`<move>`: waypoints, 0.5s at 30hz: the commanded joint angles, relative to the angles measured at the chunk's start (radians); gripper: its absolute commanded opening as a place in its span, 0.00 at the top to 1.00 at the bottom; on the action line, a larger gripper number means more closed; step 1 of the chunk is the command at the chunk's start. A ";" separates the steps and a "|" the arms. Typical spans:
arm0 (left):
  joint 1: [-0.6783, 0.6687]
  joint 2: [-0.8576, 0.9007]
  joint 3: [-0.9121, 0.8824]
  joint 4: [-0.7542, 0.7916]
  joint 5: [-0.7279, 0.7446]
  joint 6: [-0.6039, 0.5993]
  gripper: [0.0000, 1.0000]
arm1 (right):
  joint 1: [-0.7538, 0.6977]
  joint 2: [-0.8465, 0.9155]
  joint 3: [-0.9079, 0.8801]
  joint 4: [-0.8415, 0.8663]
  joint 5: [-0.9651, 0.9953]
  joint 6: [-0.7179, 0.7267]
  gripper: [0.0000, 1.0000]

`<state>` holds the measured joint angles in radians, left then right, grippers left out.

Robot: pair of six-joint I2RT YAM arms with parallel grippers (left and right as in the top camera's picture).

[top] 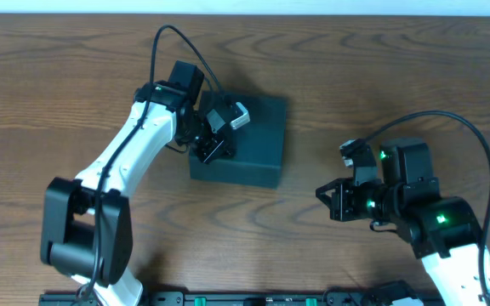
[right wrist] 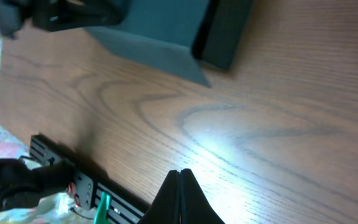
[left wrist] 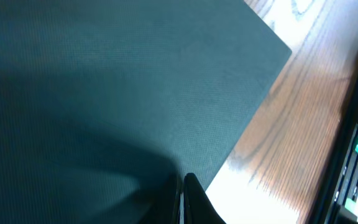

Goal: Pack container

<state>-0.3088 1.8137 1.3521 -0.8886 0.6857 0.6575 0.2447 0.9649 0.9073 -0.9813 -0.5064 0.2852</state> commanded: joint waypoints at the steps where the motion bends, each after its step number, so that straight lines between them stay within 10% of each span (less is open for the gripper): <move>1: 0.000 0.047 -0.003 0.005 0.013 -0.030 0.94 | 0.039 -0.010 -0.014 0.003 0.000 0.034 0.98; 15: -0.015 0.083 -0.003 0.030 -0.065 -0.056 0.94 | 0.353 0.106 -0.375 0.635 0.271 0.495 0.98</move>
<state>-0.3206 1.8702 1.3525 -0.8631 0.6735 0.6128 0.5388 1.0214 0.5797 -0.4049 -0.3508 0.6136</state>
